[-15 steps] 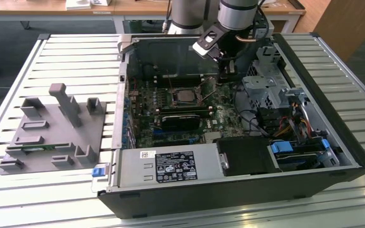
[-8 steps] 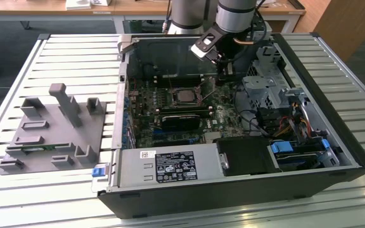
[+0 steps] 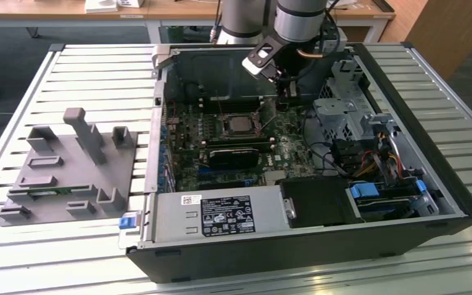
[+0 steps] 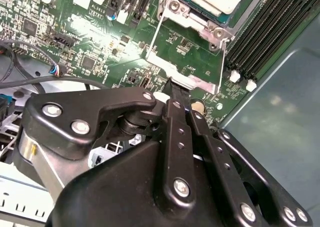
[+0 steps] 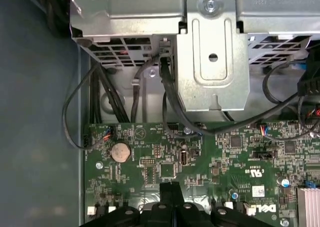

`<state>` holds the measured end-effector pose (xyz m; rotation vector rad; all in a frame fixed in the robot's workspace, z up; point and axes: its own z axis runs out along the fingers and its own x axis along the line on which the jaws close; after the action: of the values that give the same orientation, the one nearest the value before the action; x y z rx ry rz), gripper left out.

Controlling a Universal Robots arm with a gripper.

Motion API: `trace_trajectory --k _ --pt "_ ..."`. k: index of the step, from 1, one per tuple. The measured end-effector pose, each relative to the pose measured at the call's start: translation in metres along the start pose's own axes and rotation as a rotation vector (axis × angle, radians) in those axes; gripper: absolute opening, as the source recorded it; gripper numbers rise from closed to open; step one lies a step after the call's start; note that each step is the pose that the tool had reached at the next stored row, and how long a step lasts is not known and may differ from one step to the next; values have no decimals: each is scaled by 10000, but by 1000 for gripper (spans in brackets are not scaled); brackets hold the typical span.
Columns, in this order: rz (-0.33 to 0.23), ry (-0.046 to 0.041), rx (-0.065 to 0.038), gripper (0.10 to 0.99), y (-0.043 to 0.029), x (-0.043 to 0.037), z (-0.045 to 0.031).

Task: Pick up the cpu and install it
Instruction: 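Close the cpu cover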

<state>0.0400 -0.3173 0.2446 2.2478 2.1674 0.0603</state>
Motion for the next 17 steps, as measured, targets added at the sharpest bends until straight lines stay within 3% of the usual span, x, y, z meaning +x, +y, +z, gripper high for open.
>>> trace_trajectory --k 17 --pt "1 14 0 106 -75 -3 -1"
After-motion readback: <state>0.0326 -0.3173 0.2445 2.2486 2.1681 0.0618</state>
